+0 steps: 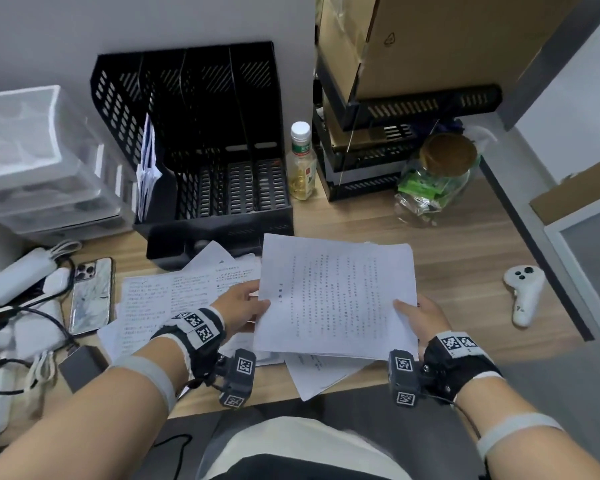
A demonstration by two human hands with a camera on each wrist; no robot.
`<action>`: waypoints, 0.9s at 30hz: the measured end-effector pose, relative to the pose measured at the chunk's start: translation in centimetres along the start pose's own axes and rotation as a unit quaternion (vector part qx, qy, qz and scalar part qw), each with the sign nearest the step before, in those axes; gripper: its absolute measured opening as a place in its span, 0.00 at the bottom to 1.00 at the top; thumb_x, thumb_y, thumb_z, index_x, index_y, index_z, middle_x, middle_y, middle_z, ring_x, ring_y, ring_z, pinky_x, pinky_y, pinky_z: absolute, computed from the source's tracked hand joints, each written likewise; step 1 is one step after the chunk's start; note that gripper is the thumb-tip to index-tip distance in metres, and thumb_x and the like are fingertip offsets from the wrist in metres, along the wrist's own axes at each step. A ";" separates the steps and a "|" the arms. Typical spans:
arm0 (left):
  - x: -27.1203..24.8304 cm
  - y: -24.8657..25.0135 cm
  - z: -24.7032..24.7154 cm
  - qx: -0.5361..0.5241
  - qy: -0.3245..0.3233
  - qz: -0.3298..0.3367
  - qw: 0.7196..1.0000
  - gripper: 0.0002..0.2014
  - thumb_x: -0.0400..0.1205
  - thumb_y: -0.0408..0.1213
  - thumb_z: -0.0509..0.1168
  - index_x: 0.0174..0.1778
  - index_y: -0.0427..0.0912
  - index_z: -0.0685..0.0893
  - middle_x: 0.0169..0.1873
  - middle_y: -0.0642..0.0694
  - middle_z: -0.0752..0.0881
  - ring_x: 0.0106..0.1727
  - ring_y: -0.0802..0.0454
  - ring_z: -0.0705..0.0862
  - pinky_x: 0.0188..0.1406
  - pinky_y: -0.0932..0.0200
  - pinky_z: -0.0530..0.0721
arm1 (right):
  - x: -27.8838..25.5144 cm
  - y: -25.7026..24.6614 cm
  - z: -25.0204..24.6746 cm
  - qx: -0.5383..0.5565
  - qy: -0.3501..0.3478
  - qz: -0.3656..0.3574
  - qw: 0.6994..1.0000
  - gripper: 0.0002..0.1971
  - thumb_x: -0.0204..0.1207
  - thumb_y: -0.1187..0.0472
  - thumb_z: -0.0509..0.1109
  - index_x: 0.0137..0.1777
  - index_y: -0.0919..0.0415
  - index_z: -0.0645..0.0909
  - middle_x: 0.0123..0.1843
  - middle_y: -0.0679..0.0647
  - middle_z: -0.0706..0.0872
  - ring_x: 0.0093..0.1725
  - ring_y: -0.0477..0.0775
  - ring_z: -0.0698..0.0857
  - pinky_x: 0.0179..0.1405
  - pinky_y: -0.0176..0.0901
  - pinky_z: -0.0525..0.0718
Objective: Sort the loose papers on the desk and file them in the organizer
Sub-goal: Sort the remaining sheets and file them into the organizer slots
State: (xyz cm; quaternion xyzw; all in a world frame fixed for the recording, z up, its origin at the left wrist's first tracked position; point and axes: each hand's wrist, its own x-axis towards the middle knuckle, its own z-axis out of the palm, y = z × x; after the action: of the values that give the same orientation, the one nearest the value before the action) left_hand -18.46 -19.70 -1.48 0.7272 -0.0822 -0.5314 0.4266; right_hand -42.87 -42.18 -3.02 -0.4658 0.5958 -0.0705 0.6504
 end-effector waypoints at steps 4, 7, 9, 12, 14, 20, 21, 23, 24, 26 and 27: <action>-0.4 -0.2 -1.1 0.022 0.052 0.026 0.998 0.16 0.89 0.27 0.60 0.67 0.50 0.84 0.56 0.42 0.92 0.51 0.44 0.90 0.49 0.49 0.90 | 1.0 -1.1 0.1 -0.048 -0.030 -0.015 0.998 0.16 0.79 0.67 0.70 0.66 0.58 0.81 0.56 0.58 0.91 0.54 0.62 0.89 0.59 0.62 0.85; -0.9 -0.2 -2.1 0.111 0.074 0.075 0.988 0.15 0.88 0.30 0.63 0.59 0.56 0.86 0.57 0.44 0.92 0.59 0.43 0.89 0.70 0.38 0.84 | 1.7 -2.5 0.8 -0.120 -0.020 -0.106 0.987 0.37 0.73 0.66 0.76 0.78 0.49 0.63 0.63 0.56 0.86 0.62 0.57 0.84 0.64 0.55 0.81; -1.1 -0.4 -2.8 0.167 0.072 0.096 0.979 0.14 0.86 0.38 0.65 0.51 0.66 0.89 0.59 0.47 0.92 0.64 0.43 0.89 0.72 0.36 0.82 | 1.5 -3.9 1.5 -0.241 -0.032 -0.198 0.950 0.40 0.70 0.63 0.80 0.78 0.44 0.63 0.59 0.49 0.84 0.61 0.50 0.80 0.62 0.47 0.77; -1.0 -0.7 -3.2 0.207 0.055 0.104 0.971 0.11 0.83 0.45 0.65 0.44 0.67 0.89 0.54 0.51 0.93 0.62 0.46 0.89 0.72 0.37 0.82 | 1.0 -5.9 3.5 -0.444 -0.136 -0.260 0.847 0.23 0.68 0.56 0.81 0.63 0.42 0.82 0.53 0.41 0.88 0.53 0.43 0.85 0.50 0.30 0.81; -1.6 -0.3 -2.8 0.202 0.065 0.122 0.970 0.13 0.87 0.37 0.65 0.41 0.59 0.87 0.47 0.53 0.91 0.56 0.48 0.88 0.67 0.44 0.83 | 0.8 -6.2 4.9 -0.495 -0.213 -0.246 0.806 0.12 0.71 0.57 0.78 0.54 0.49 0.88 0.46 0.45 0.90 0.46 0.46 0.87 0.49 0.35 0.82; -2.4 -0.1 -3.7 -0.008 0.146 0.103 0.984 0.03 0.83 0.36 0.73 0.51 0.44 0.87 0.46 0.40 0.93 0.50 0.42 0.93 0.58 0.45 0.91 | 0.4 -6.1 6.5 -0.405 -0.139 -0.239 0.871 0.09 0.79 0.63 0.65 0.46 0.65 0.86 0.46 0.65 0.91 0.49 0.70 0.88 0.46 0.50 0.82; -2.6 -0.3 -4.1 -0.063 0.140 0.087 0.984 0.08 0.83 0.36 0.74 0.56 0.42 0.87 0.50 0.35 0.94 0.52 0.39 0.93 0.60 0.43 0.91 | 0.3 -6.5 6.2 -0.369 -0.114 -0.229 0.893 0.11 0.80 0.62 0.64 0.52 0.65 0.87 0.51 0.65 0.91 0.52 0.69 0.88 0.50 0.52 0.83; -2.8 -0.6 -4.7 -0.117 0.104 0.078 0.985 0.15 0.82 0.39 0.75 0.64 0.42 0.86 0.56 0.38 0.94 0.58 0.41 0.94 0.63 0.44 0.89 | 0.0 -7.3 5.7 -0.302 -0.083 -0.215 0.925 0.13 0.83 0.60 0.64 0.63 0.62 0.85 0.59 0.59 0.90 0.56 0.62 0.88 0.56 0.51 0.83; -2.8 -0.7 -4.8 -0.126 0.078 0.079 0.986 0.18 0.82 0.41 0.74 0.68 0.45 0.85 0.58 0.42 0.94 0.61 0.44 0.93 0.65 0.46 0.88 | -0.1 -7.7 5.6 -0.277 -0.082 -0.216 0.932 0.15 0.84 0.59 0.64 0.66 0.61 0.84 0.62 0.57 0.89 0.57 0.57 0.86 0.58 0.48 0.81; -2.9 -0.4 -4.3 -0.131 0.027 0.083 0.988 0.21 0.83 0.44 0.73 0.73 0.50 0.83 0.63 0.47 0.93 0.65 0.49 0.91 0.68 0.48 0.85 | -0.4 -8.3 6.0 -0.249 -0.093 -0.228 0.937 0.15 0.84 0.58 0.64 0.68 0.58 0.82 0.65 0.53 0.87 0.60 0.53 0.85 0.63 0.49 0.80; -3.1 0.2 -3.8 -0.133 0.008 0.084 0.988 0.21 0.83 0.44 0.72 0.73 0.51 0.83 0.64 0.49 0.92 0.66 0.50 0.90 0.68 0.49 0.84 | -0.7 -8.4 6.6 -0.241 -0.105 -0.235 0.936 0.15 0.84 0.57 0.64 0.68 0.56 0.82 0.65 0.52 0.87 0.62 0.53 0.86 0.67 0.53 0.81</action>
State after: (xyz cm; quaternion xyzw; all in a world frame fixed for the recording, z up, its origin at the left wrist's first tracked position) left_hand -16.47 -16.01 1.05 0.6589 -0.0684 -0.4942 0.5630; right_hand -33.63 -43.01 2.31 -0.7399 0.3965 -0.0264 0.5428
